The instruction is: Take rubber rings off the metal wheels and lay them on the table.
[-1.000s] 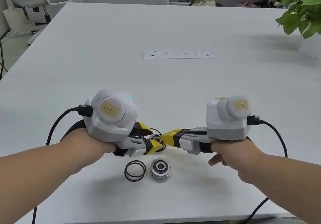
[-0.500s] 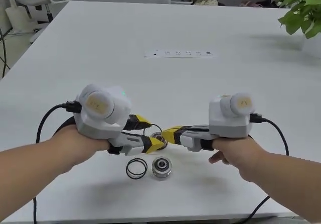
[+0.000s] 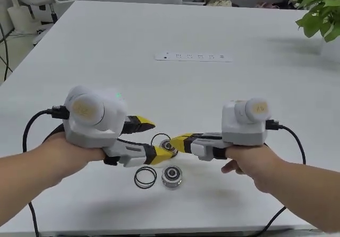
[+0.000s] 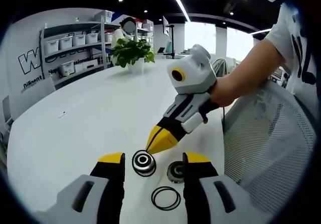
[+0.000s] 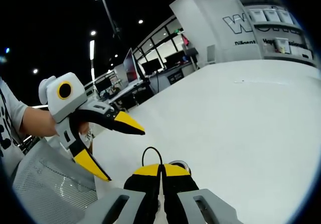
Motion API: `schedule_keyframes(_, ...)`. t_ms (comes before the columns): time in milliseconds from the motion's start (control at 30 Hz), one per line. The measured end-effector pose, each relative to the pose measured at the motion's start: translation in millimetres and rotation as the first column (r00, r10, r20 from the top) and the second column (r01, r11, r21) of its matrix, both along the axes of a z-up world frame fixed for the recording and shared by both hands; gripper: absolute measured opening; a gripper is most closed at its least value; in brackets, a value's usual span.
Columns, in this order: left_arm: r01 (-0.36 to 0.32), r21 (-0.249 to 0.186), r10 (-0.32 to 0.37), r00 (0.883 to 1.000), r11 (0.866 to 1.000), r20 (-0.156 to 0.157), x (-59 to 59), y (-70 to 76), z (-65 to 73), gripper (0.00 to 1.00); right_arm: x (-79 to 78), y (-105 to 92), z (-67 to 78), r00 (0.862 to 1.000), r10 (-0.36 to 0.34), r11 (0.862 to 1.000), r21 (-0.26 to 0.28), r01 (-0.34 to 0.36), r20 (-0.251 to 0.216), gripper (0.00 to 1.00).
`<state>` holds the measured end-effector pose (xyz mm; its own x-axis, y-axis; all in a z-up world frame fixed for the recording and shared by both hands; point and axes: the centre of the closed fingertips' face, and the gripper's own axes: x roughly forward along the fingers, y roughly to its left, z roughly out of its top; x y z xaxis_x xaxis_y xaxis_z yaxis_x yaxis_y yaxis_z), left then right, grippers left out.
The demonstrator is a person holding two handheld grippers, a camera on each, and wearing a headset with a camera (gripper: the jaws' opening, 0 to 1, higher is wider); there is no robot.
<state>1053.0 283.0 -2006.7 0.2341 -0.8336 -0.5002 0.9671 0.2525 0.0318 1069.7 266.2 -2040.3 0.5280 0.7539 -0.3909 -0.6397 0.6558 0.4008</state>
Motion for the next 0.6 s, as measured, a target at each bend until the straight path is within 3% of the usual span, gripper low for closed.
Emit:
schedule_keyframes(333, 0.003, -0.011, -0.003, 1.0, 1.0, 0.019, -8.7, 9.8, 8.3, 0.52, -3.9, 4.3, 3.0, 1.0, 0.016, 1.0, 0.004, -0.016, 0.0, 0.0)
schedule_keyframes(600, -0.012, -0.032, 0.013, 1.0, 0.999, 0.006, -15.0, 19.3, 12.7, 0.57, -7.1, 8.2, 3.7, 0.999, 0.036, 0.999, -0.005, -0.036, 0.008, 0.0)
